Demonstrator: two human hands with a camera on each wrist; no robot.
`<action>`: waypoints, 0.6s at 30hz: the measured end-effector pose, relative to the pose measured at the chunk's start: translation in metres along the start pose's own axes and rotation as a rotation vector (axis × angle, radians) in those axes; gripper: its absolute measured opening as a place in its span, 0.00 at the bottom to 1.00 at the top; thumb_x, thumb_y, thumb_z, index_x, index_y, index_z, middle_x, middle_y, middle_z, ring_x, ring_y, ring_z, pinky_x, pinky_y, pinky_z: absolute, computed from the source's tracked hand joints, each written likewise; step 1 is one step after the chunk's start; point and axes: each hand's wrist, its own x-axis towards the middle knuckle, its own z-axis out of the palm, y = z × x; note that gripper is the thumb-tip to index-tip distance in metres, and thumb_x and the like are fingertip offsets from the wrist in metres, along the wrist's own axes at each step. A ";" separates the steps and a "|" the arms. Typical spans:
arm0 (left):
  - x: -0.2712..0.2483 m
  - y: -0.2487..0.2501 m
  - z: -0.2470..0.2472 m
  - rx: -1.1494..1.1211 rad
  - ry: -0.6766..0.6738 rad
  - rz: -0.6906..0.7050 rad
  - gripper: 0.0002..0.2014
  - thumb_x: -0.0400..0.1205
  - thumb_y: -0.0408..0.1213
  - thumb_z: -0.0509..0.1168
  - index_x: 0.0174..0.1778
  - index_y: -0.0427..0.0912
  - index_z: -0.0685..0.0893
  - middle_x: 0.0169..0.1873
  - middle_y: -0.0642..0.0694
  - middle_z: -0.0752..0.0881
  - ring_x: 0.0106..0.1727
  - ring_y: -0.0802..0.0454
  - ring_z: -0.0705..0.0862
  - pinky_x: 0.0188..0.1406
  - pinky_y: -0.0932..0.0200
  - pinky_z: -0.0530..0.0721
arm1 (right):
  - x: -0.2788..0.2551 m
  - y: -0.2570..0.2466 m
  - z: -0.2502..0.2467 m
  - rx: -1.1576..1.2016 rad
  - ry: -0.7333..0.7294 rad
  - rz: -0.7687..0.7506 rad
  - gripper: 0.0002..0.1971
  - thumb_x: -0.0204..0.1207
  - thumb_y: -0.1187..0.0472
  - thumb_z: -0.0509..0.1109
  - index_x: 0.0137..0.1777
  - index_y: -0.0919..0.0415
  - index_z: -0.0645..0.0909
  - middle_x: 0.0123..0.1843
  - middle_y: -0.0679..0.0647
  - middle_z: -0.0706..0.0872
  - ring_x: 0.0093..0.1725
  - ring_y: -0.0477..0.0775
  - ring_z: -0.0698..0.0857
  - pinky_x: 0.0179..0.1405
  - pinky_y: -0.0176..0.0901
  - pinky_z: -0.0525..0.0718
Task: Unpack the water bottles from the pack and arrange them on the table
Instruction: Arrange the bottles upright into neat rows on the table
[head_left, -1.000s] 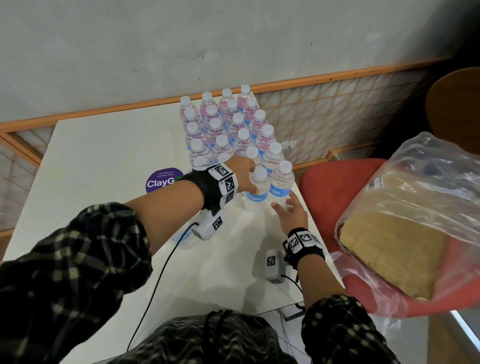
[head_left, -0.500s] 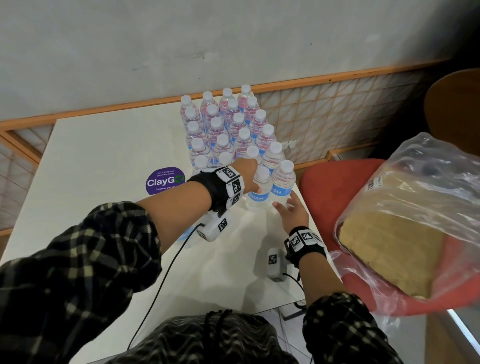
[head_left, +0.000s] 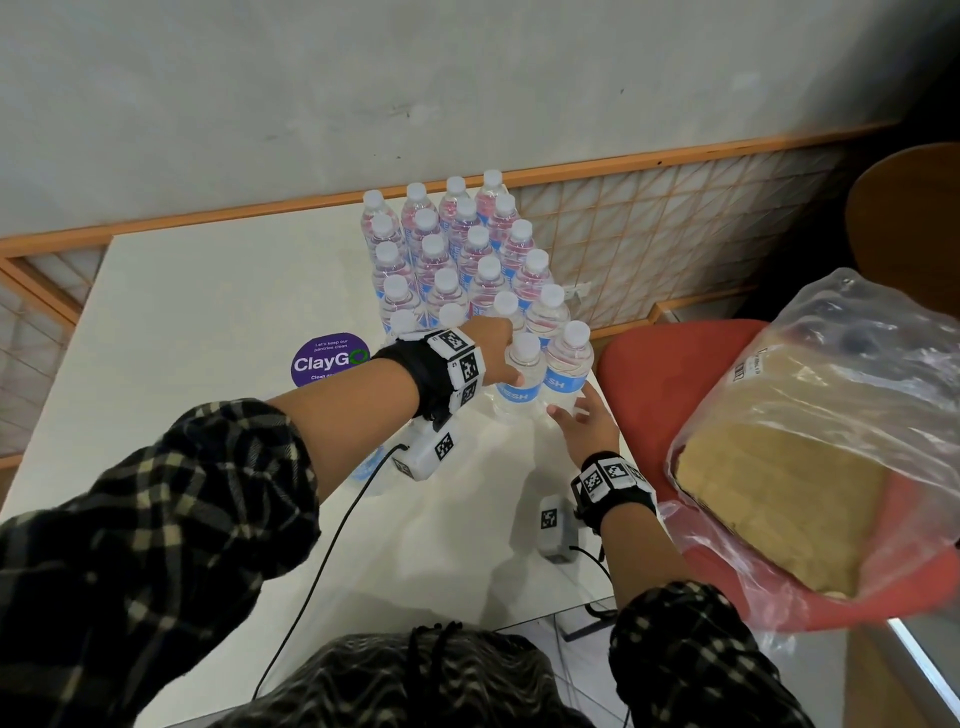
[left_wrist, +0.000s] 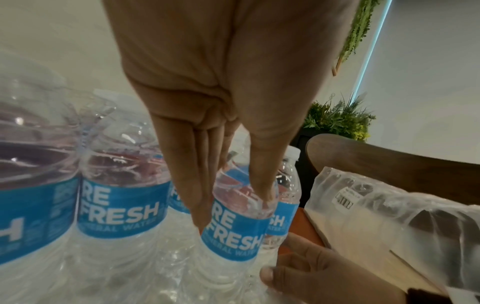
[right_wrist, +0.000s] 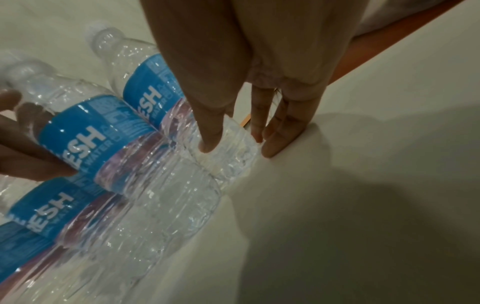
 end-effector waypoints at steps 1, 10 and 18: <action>-0.004 -0.001 -0.004 0.010 -0.022 -0.012 0.28 0.77 0.49 0.70 0.68 0.36 0.73 0.40 0.47 0.79 0.51 0.48 0.80 0.45 0.57 0.73 | 0.000 0.001 0.001 0.009 0.006 0.013 0.31 0.74 0.59 0.74 0.77 0.48 0.68 0.68 0.55 0.79 0.64 0.54 0.80 0.64 0.44 0.75; -0.058 -0.057 -0.031 0.183 -0.133 -0.019 0.27 0.75 0.52 0.71 0.67 0.43 0.76 0.63 0.46 0.81 0.63 0.47 0.79 0.61 0.57 0.75 | -0.008 0.009 0.004 -0.068 0.039 0.126 0.09 0.72 0.61 0.75 0.49 0.57 0.78 0.55 0.56 0.86 0.56 0.57 0.83 0.49 0.39 0.72; -0.087 -0.084 -0.010 0.437 -0.433 -0.083 0.34 0.73 0.45 0.75 0.75 0.49 0.70 0.70 0.48 0.75 0.69 0.49 0.76 0.63 0.58 0.74 | -0.036 0.006 0.024 -0.089 -0.019 0.087 0.10 0.72 0.61 0.74 0.52 0.61 0.82 0.50 0.52 0.85 0.52 0.53 0.81 0.53 0.39 0.76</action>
